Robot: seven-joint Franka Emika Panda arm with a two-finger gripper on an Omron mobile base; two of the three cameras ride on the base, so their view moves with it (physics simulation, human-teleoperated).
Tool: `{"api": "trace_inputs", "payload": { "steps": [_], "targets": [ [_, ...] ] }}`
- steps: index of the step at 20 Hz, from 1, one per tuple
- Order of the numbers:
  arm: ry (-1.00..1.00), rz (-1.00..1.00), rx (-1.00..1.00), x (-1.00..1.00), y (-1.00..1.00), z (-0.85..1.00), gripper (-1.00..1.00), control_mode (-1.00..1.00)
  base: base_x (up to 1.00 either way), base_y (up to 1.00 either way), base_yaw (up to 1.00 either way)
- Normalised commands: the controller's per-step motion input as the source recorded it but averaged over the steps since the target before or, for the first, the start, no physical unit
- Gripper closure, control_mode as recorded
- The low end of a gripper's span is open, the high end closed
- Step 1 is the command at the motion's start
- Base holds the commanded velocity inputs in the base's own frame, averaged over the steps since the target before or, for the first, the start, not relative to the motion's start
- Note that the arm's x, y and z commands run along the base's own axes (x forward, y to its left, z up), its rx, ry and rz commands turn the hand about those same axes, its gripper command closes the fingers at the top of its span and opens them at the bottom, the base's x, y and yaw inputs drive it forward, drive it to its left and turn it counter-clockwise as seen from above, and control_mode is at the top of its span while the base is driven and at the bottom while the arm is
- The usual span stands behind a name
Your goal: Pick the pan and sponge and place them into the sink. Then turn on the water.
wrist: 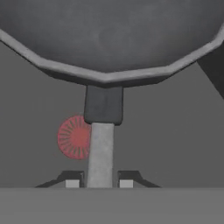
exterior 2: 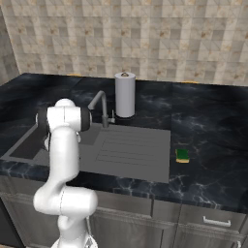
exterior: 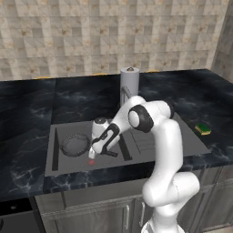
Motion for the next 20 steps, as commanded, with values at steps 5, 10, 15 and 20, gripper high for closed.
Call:
{"api": "trace_inputs", "payload": {
  "steps": [5,10,15,20],
  "targets": [
    [0.03,0.03,-0.05,0.59,0.27,-0.45,1.0,-1.0,0.0,0.0,0.0],
    [0.03,0.03,-0.04,0.57,0.25,-0.4,1.0,-1.0,0.0,0.0,0.0],
    [0.02,0.02,-0.02,0.37,0.33,-0.17,-1.0,-1.0,0.0,0.0,0.0],
    [-0.01,0.0,0.0,-0.11,0.09,0.35,-1.0,-1.0,0.0,0.0,0.0]
  ]
}}
